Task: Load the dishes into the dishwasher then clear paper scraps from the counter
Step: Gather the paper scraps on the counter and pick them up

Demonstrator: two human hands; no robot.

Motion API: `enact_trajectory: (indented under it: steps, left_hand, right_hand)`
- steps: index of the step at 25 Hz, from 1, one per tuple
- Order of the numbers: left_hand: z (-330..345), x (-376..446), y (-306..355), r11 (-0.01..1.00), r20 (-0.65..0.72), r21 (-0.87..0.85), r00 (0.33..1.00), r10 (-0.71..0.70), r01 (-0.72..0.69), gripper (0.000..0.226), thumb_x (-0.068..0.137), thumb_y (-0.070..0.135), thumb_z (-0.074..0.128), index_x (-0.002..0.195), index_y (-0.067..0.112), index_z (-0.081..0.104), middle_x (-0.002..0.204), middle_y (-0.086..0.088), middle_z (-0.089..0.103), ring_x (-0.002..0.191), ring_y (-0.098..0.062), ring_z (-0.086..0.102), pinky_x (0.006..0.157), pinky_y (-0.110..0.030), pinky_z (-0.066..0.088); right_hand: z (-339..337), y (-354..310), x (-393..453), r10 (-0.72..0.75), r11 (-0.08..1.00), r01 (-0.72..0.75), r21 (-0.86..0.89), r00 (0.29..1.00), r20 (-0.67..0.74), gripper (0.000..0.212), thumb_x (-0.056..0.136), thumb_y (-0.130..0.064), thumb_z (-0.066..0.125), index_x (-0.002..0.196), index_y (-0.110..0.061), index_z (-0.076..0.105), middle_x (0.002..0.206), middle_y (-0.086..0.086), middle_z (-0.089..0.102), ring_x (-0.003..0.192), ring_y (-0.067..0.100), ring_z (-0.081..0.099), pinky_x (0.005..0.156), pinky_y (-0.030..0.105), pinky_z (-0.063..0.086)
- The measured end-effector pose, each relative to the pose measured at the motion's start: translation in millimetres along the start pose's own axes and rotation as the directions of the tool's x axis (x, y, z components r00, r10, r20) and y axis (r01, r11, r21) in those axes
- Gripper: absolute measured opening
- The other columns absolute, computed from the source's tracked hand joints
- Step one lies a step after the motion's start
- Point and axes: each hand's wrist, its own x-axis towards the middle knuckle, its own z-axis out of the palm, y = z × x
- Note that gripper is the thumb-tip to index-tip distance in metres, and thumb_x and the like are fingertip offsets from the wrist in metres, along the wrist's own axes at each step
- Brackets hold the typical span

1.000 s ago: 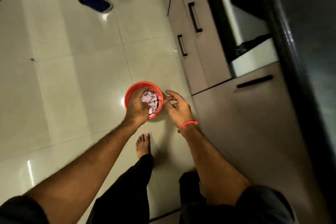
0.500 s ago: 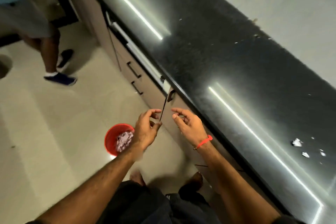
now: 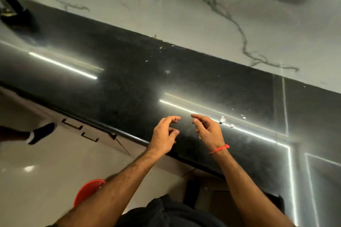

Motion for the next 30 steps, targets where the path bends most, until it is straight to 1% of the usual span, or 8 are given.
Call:
enact_trajectory:
  steps: [5,8,11,14,17,20,23,30]
  left_hand:
    - [60,36,20,0.979,0.177,0.187,0.983,0.051,-0.085,0.043,0.090,0.009,0.071,0.131,0.021,0.062,0.122,0.008,0.059,0.096,-0.005,0.065,0.092,-0.018,0.053]
    - [100,55,28,0.952,0.222,0.274,0.972,0.075,-0.136,0.043,0.090,0.011,0.071,0.131,0.014,0.062,0.125,0.001,0.058,0.091,-0.006,0.063,0.091,-0.006,0.043]
    - [131,69,37,0.941,0.203,0.314,0.977,0.059,-0.122,0.045,0.092,0.016,0.070,0.135,0.012,0.058,0.126,0.000,0.053,0.092,-0.007,0.060,0.098,-0.021,0.047]
    - [158,78,48,0.916,0.196,0.374,0.978,0.073,-0.143,0.044,0.094,0.020,0.068,0.136,0.012,0.058,0.122,0.000,0.053,0.101,-0.012,0.060,0.100,-0.031,0.049]
    - [178,86,54,0.883,0.202,0.432,0.974,0.104,-0.184,0.037,0.097,0.019,0.062,0.134,0.012,0.062,0.121,-0.002,0.056,0.110,-0.019,0.059,0.102,-0.036,0.048]
    - [183,86,54,0.898,0.129,0.411,0.985,0.115,-0.158,0.034,0.098,0.015,0.056,0.131,0.010,0.064,0.119,-0.002,0.058,0.107,-0.017,0.060,0.101,-0.037,0.049]
    - [180,83,56,0.924,0.114,0.360,0.989,0.096,-0.131,0.044,0.094,0.027,0.066,0.136,0.015,0.058,0.121,0.004,0.053,0.098,-0.007,0.059,0.096,-0.029,0.052]
    - [183,90,58,0.807,0.236,0.539,0.963,0.130,-0.241,0.063,0.086,0.045,0.073,0.143,0.024,0.054,0.128,0.007,0.049,0.108,-0.013,0.056,0.098,-0.031,0.050]
  right_hand:
    - [-86,32,24,0.046,0.999,-0.050,-0.008,0.974,-0.223,0.017,0.091,-0.018,0.065,0.104,-0.026,0.074,0.086,-0.005,0.071,0.068,0.002,0.057,0.069,0.030,0.049]
    - [-143,59,38,0.112,0.992,-0.124,-0.021,0.943,-0.315,0.016,0.085,-0.024,0.064,0.093,-0.034,0.073,0.090,-0.005,0.073,0.079,0.010,0.066,0.080,0.040,0.056]
    - [-182,77,48,0.125,0.970,-0.188,-0.153,0.929,-0.347,0.024,0.089,-0.012,0.063,0.108,-0.021,0.072,0.107,0.005,0.071,0.098,0.020,0.067,0.096,0.042,0.052]
    - [-190,89,55,0.009,0.888,-0.133,-0.440,0.962,-0.272,0.030,0.091,-0.004,0.057,0.119,-0.002,0.066,0.119,0.017,0.063,0.111,0.031,0.058,0.103,0.027,0.038]
    - [-166,89,57,-0.144,0.826,0.054,-0.562,0.982,-0.119,0.033,0.080,0.000,0.049,0.105,0.002,0.069,0.104,0.021,0.064,0.097,0.042,0.059,0.090,0.034,0.042]
    - [-146,80,51,-0.179,0.878,0.167,-0.449,0.984,0.014,0.041,0.075,0.006,0.046,0.105,-0.004,0.072,0.101,0.014,0.068,0.093,0.031,0.063,0.088,0.030,0.047]
    - [-165,85,59,-0.118,0.967,0.074,-0.244,0.978,-0.173,0.049,0.072,0.018,0.041,0.103,-0.002,0.072,0.098,0.013,0.070,0.084,0.020,0.065,0.085,0.032,0.053]
    - [-190,91,74,-0.139,0.929,0.129,-0.346,0.990,-0.003,0.029,0.086,0.007,0.058,0.103,-0.011,0.074,0.101,0.004,0.072,0.094,0.016,0.066,0.093,0.026,0.050]
